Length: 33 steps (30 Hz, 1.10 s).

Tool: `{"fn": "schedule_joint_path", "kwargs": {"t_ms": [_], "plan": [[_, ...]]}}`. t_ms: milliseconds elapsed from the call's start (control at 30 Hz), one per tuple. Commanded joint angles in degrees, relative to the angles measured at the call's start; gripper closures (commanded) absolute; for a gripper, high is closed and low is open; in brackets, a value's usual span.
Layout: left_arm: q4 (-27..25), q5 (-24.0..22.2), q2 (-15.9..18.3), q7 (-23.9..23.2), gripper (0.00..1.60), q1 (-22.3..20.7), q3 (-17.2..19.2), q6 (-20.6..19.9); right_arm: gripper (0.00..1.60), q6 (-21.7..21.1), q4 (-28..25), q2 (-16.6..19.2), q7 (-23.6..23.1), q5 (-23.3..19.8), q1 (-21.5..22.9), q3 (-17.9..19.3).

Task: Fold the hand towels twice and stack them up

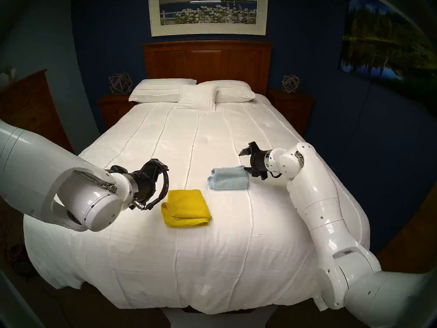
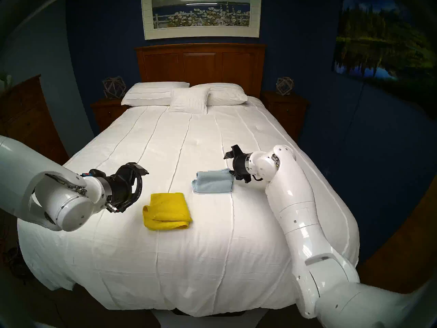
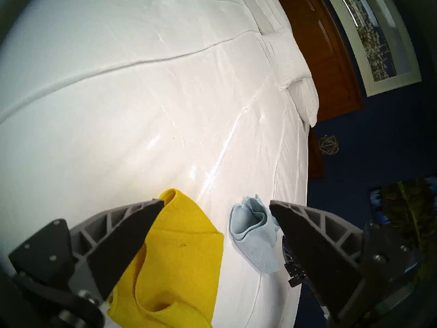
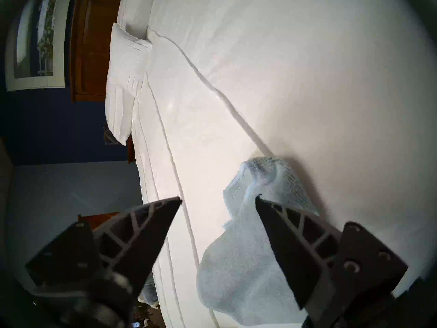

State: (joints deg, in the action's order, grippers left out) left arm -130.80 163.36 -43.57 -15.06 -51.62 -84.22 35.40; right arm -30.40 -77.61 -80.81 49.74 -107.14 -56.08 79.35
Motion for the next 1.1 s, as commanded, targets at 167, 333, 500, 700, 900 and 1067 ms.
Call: {"fn": "schedule_joint_path", "kwargs": {"t_ms": [167,333,500,700,900,1067], "plan": [[-0.12,0.0,0.17,-0.27,0.0,-0.81,0.57,0.21,0.31,-1.41,2.3,-4.59,-0.16,-2.02,4.1,-2.66],[-0.45,-0.03,0.45,-0.26,0.0,-1.34,0.18,0.33,0.34,-2.62,3.11,-4.9,0.99,-1.74,3.88,-4.72],[-0.1,0.38,0.79,-0.82,0.0,-0.51,-0.13,0.12,0.35,-2.53,4.46,-5.32,2.32,-1.43,2.82,-6.07],[-0.49,0.73,1.27,-0.88,0.0,-1.0,-0.65,0.26,0.4,-1.79,4.09,-4.89,1.35,0.62,2.48,-7.18],[-2.74,1.64,2.05,-1.14,0.0,-3.5,-2.17,0.01,0.21,-2.28,-1.48,-2.73,2.88,-0.03,1.79,-5.34],[-7.85,1.64,3.91,-1.76,0.0,-7.03,-4.51,-0.61,0.0,-3.1,-5.43,-0.96,4.32,-1.38,-0.49,-3.58]]}}
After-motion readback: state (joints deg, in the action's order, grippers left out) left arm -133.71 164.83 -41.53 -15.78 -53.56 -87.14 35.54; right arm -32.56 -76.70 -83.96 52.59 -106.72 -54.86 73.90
